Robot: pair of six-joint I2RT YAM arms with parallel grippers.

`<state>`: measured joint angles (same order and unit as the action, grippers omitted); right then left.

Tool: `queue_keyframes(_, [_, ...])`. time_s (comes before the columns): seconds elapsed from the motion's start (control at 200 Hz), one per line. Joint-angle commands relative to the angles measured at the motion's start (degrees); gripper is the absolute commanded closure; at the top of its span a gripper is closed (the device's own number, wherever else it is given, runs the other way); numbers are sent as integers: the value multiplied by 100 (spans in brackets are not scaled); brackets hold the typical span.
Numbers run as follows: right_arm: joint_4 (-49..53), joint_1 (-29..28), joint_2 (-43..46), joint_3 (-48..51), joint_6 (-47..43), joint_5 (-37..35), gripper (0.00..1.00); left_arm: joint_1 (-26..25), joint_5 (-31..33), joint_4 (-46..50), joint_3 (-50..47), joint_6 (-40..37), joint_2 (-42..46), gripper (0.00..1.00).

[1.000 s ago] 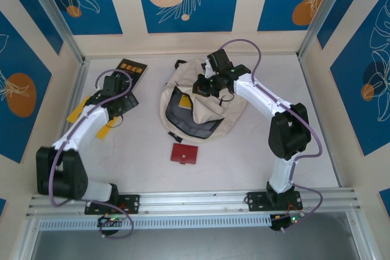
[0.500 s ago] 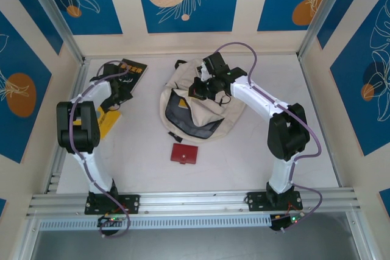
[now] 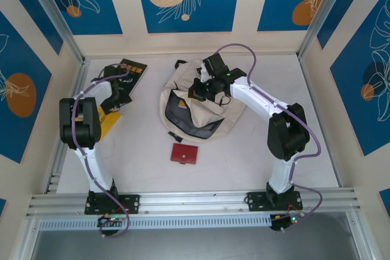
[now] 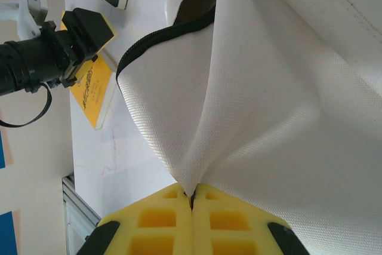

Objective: Pack the student bag

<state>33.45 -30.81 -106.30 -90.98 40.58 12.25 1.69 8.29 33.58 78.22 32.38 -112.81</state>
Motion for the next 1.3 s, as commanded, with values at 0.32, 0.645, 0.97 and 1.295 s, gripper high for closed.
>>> queue_keyframes(0.32, [-181, -70, 8, 199, 126, 151, 100, -617, -1411, 0, -2114, 379, 1584, 20])
queue_keyframes(0.645, [-82, -204, -39, 267, -40, -37, 100, -842, -1390, 279, -2074, 434, 2674, 17])
queue_keyframes(0.97, [-67, -470, -257, 392, -58, -188, 100, -101, -292, 588, -1671, 90, 2268, 14])
queue_keyframes(1.295, [-85, -541, -376, 388, -24, -153, 100, -85, -215, 666, -1423, -55, 1270, 18])
